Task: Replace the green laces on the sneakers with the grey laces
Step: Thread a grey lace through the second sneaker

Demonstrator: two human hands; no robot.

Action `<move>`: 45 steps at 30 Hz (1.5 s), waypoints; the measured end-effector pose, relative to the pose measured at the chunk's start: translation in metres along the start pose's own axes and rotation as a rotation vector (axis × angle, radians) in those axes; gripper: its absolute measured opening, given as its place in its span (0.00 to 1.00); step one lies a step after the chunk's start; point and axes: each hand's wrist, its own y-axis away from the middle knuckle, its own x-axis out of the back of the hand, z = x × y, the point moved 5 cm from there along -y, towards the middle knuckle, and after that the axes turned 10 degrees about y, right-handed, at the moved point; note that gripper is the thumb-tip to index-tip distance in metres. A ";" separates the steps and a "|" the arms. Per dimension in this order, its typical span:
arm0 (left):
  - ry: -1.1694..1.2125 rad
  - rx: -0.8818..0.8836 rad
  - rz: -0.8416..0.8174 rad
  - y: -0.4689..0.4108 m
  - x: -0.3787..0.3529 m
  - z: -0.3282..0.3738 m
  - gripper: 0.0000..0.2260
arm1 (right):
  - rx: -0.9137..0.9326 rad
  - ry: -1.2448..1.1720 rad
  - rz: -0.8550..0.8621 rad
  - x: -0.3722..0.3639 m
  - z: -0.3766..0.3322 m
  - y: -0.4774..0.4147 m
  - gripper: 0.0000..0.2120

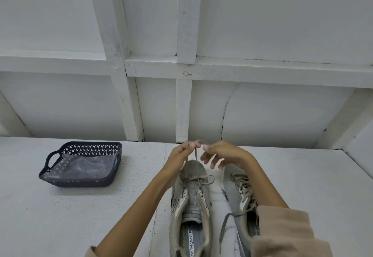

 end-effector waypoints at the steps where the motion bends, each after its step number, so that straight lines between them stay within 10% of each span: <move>1: 0.014 0.016 0.003 -0.002 -0.002 0.002 0.10 | 0.078 -0.009 -0.068 -0.006 -0.002 0.002 0.14; 8: 0.155 -0.023 -0.053 0.005 -0.021 0.013 0.10 | 0.248 -0.239 0.078 -0.027 -0.020 -0.004 0.04; 21: -0.398 -0.023 -0.138 0.030 0.012 -0.041 0.31 | 0.309 -0.492 0.176 -0.013 -0.054 0.007 0.04; 45: -0.421 -0.024 -0.148 0.031 0.015 -0.045 0.25 | 0.363 -1.011 0.112 0.007 -0.107 0.008 0.07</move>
